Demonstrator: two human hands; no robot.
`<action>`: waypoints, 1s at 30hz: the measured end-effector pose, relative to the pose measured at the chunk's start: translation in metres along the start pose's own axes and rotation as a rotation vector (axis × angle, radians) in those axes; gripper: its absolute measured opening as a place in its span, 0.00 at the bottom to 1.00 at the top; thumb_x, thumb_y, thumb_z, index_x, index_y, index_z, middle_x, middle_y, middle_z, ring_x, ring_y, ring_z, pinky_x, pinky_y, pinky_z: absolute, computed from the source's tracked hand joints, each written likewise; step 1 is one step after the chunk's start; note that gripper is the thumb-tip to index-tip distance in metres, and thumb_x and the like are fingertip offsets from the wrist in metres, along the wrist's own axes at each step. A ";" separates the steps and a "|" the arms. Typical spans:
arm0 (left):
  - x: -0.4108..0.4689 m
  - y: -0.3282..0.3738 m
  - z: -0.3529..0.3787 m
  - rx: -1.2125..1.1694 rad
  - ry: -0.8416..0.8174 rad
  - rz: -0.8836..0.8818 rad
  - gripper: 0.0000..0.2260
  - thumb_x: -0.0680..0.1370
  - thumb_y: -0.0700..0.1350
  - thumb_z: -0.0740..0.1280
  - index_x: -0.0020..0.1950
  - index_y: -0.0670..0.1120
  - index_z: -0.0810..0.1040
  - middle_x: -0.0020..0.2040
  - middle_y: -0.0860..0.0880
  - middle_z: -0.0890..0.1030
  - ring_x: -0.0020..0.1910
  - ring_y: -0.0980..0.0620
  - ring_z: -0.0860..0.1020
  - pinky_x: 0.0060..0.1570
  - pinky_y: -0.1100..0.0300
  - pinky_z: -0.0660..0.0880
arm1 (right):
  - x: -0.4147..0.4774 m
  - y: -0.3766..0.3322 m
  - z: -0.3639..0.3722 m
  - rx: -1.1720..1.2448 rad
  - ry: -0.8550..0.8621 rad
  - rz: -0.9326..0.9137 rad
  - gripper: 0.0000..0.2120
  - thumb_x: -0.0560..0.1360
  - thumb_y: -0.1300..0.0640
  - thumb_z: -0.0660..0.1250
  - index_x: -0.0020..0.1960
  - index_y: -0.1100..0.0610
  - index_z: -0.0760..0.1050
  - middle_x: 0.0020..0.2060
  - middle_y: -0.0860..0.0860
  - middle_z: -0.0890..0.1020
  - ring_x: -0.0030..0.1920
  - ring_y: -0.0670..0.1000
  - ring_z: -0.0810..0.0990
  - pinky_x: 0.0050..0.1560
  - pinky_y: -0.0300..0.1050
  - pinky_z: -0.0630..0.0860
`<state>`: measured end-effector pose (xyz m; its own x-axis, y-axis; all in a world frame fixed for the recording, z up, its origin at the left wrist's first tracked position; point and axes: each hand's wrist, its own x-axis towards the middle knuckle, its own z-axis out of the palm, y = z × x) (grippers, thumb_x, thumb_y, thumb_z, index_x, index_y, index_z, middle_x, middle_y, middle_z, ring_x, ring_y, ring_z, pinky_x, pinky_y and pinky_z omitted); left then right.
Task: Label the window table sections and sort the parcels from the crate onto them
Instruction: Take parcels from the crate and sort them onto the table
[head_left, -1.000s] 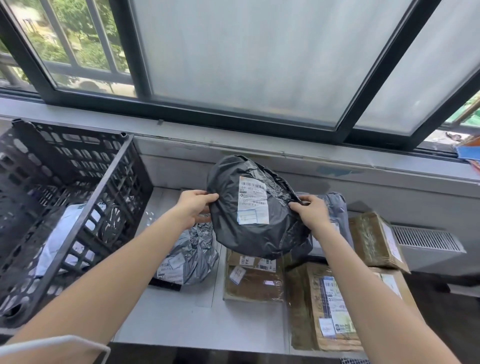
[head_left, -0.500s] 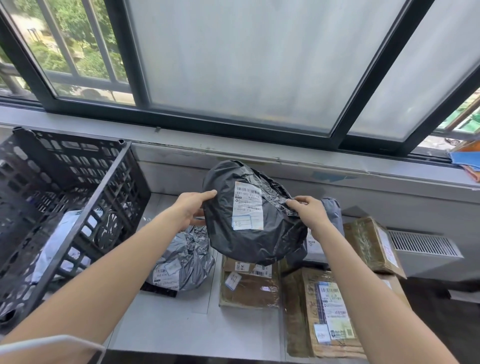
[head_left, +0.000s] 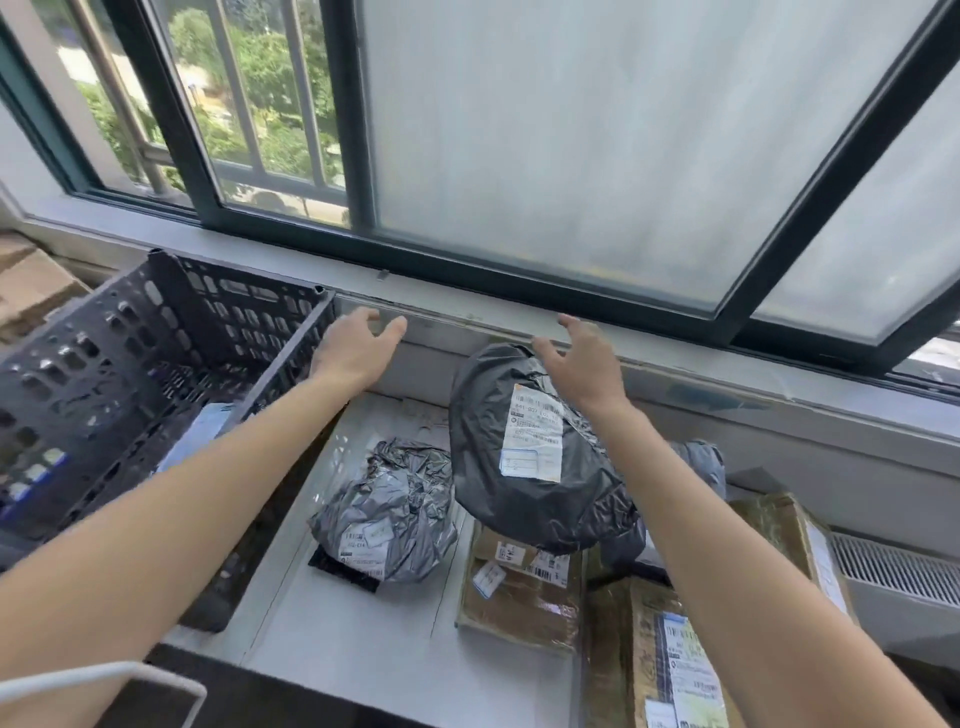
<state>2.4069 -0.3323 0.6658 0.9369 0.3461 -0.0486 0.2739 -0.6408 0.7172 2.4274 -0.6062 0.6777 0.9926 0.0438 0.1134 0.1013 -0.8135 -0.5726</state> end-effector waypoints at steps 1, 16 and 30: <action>0.001 -0.004 -0.014 0.188 0.058 0.097 0.28 0.78 0.64 0.59 0.71 0.47 0.71 0.66 0.44 0.75 0.65 0.42 0.73 0.61 0.46 0.71 | 0.005 -0.021 0.010 -0.064 -0.038 -0.084 0.29 0.80 0.43 0.63 0.75 0.58 0.66 0.71 0.56 0.72 0.72 0.57 0.69 0.71 0.53 0.67; 0.096 -0.205 -0.163 0.669 0.038 -0.005 0.29 0.79 0.64 0.57 0.72 0.46 0.70 0.67 0.41 0.73 0.67 0.40 0.70 0.63 0.45 0.69 | 0.031 -0.273 0.233 -0.283 -0.296 -0.496 0.29 0.81 0.43 0.60 0.76 0.57 0.65 0.73 0.58 0.69 0.75 0.58 0.63 0.75 0.55 0.60; 0.133 -0.392 -0.104 0.280 -0.361 -0.357 0.23 0.76 0.52 0.67 0.69 0.44 0.72 0.65 0.42 0.76 0.62 0.41 0.75 0.59 0.52 0.73 | 0.033 -0.292 0.435 -0.443 -0.876 0.348 0.37 0.77 0.44 0.65 0.78 0.60 0.56 0.78 0.61 0.56 0.75 0.65 0.59 0.74 0.58 0.62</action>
<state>2.4010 0.0364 0.4506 0.7774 0.3501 -0.5225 0.5873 -0.7013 0.4040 2.4595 -0.1151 0.4957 0.6810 0.0274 -0.7317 -0.0580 -0.9941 -0.0912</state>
